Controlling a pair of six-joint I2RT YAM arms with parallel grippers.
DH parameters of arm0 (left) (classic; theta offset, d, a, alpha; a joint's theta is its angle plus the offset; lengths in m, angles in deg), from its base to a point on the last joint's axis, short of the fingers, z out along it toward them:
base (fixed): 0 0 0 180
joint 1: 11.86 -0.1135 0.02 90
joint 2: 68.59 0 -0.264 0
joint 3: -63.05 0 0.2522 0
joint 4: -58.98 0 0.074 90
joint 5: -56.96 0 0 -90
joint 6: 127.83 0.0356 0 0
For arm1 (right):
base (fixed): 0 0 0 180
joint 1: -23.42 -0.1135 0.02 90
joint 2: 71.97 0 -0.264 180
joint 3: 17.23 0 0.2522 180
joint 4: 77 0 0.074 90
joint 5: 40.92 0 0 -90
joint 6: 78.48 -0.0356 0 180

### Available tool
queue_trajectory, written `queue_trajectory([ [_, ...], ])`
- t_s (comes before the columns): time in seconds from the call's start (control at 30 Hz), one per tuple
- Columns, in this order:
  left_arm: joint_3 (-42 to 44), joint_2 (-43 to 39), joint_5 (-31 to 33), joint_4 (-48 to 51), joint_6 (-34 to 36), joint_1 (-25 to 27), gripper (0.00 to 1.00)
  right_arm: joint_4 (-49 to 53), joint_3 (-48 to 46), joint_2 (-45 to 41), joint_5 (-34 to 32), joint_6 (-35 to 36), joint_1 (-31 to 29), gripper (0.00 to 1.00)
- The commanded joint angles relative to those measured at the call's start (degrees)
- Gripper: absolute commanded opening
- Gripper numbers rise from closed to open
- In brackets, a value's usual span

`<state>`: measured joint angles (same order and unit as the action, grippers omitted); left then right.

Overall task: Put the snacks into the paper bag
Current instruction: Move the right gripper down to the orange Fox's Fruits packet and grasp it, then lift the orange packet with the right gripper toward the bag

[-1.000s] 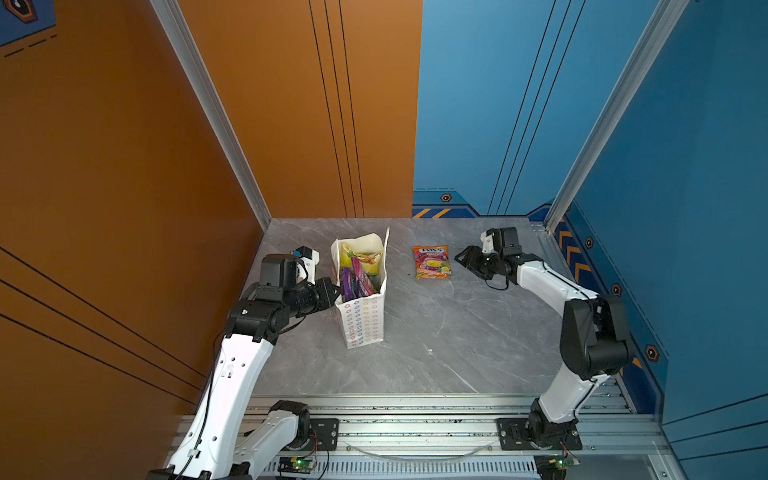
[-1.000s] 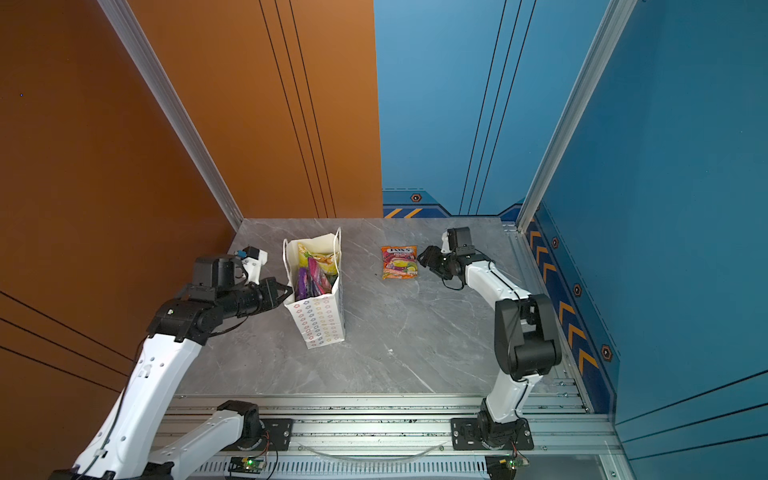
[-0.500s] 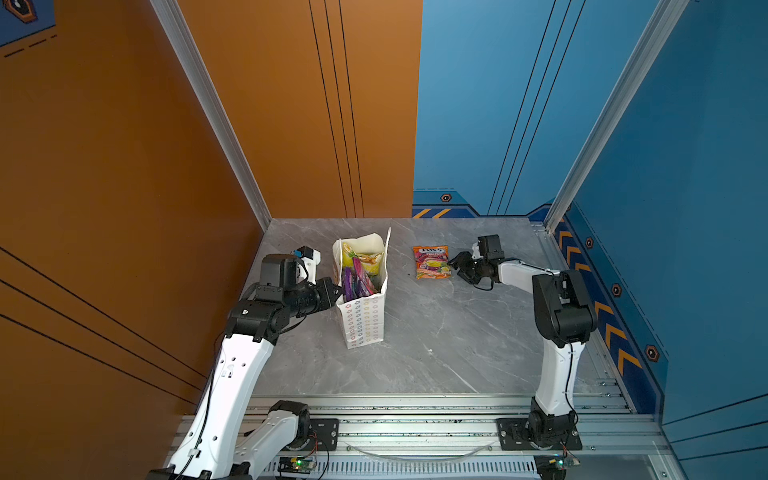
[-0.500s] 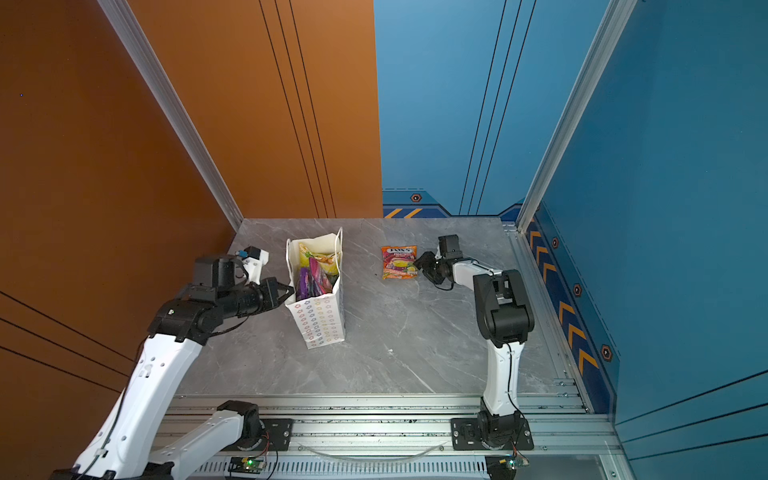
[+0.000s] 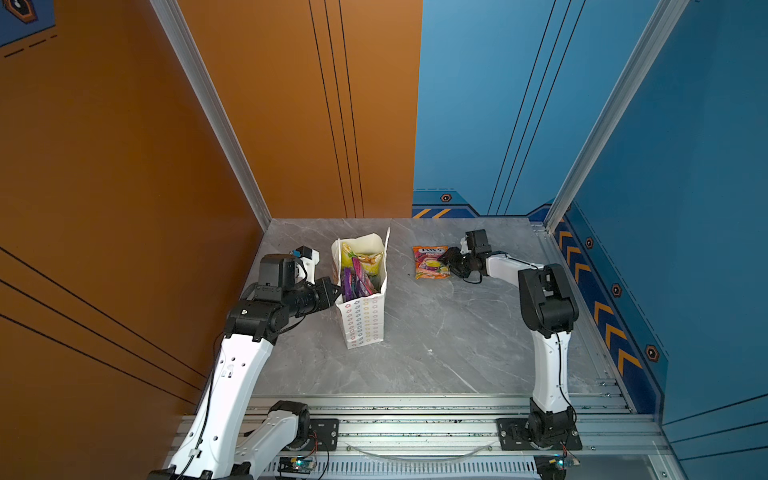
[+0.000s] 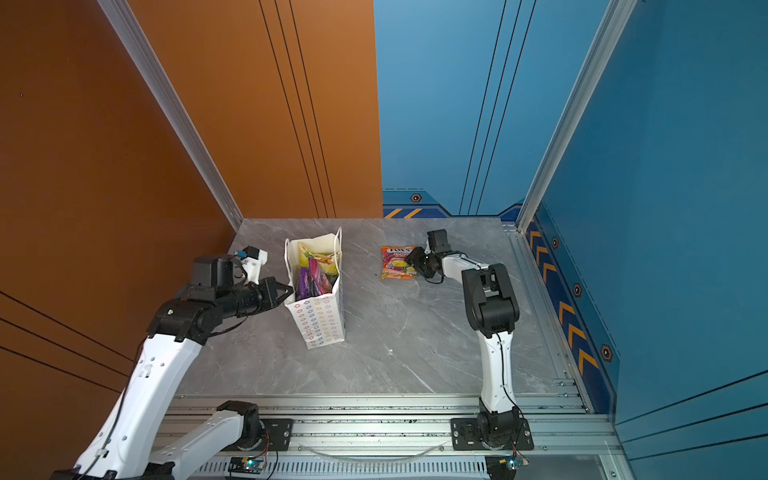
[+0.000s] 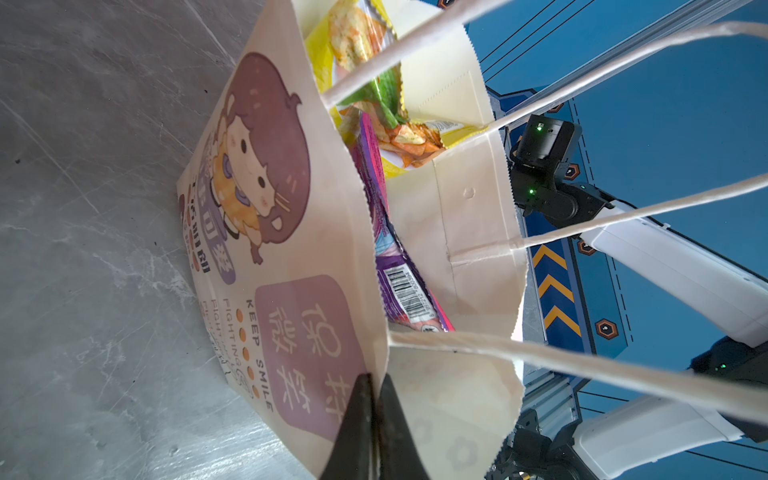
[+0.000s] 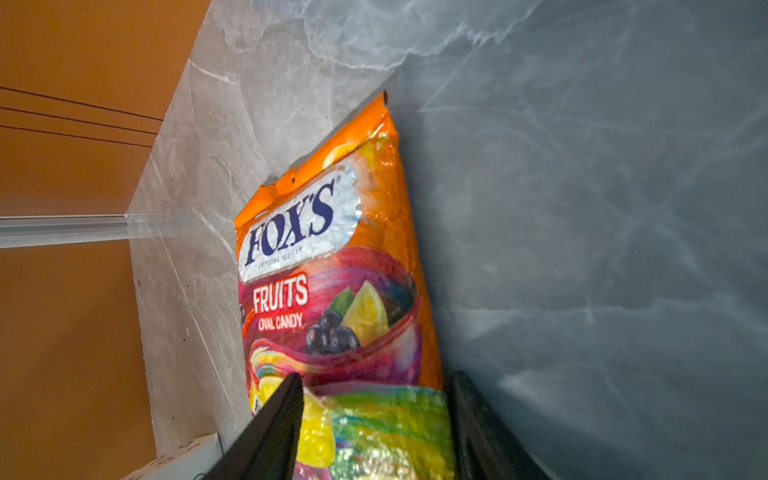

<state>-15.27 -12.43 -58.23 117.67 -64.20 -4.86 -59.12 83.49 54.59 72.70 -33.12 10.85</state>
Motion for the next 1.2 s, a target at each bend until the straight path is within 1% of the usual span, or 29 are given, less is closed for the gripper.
queue_trajectory([
  [0.0,0.7,-0.5,-2.6,-0.9,0.8,-0.4,0.08,3.5,0.7,2.1,-3.1,1.7,-0.7,0.52],
  [0.17,0.7,-0.4,-2.6,-0.9,0.7,-0.4,0.08,5.3,1.1,2.2,-5.9,3.6,-1.7,0.34],
  [0.3,0.7,-0.6,-2.6,-0.9,0.6,-0.6,0.08,5.0,0.8,1.5,-5.7,4.0,-1.7,0.08],
  [0.33,0.7,-0.7,-2.6,-0.9,0.6,-0.6,0.08,4.9,0.8,1.0,-5.5,4.0,-1.7,0.04],
  [0.37,0.7,-0.7,-2.6,-0.9,0.6,-0.6,0.08,4.9,0.7,0.4,-5.3,4.2,-1.8,0.02],
  [0.43,0.7,-0.6,-2.7,-0.9,0.5,-0.6,0.08,5.1,0.2,-1.5,-5.4,4.7,-2.0,0.0],
  [0.57,0.5,-0.5,-2.6,-0.9,0.4,-0.6,0.08,5.3,-1.3,-6.8,-6.1,5.6,-2.9,0.0],
  [0.67,0.5,-0.3,-2.5,-0.9,0.4,-0.6,0.08,5.0,-2.9,-12.5,-6.6,6.0,-3.8,0.0],
  [0.87,0.4,-0.2,-2.5,-0.9,0.4,-0.7,0.08,7.2,-4.2,-23.5,-10.9,8.7,-7.1,0.0],
  [1.0,0.7,-0.2,-2.4,-0.9,0.4,-0.7,0.08,10.1,-1.8,-30.2,-14.2,11.1,-10.5,0.0],
  [1.17,0.7,-0.1,-2.4,-0.9,0.5,-0.8,0.08,13.9,3.8,-37.3,-21.0,15.9,-16.3,0.0],
])
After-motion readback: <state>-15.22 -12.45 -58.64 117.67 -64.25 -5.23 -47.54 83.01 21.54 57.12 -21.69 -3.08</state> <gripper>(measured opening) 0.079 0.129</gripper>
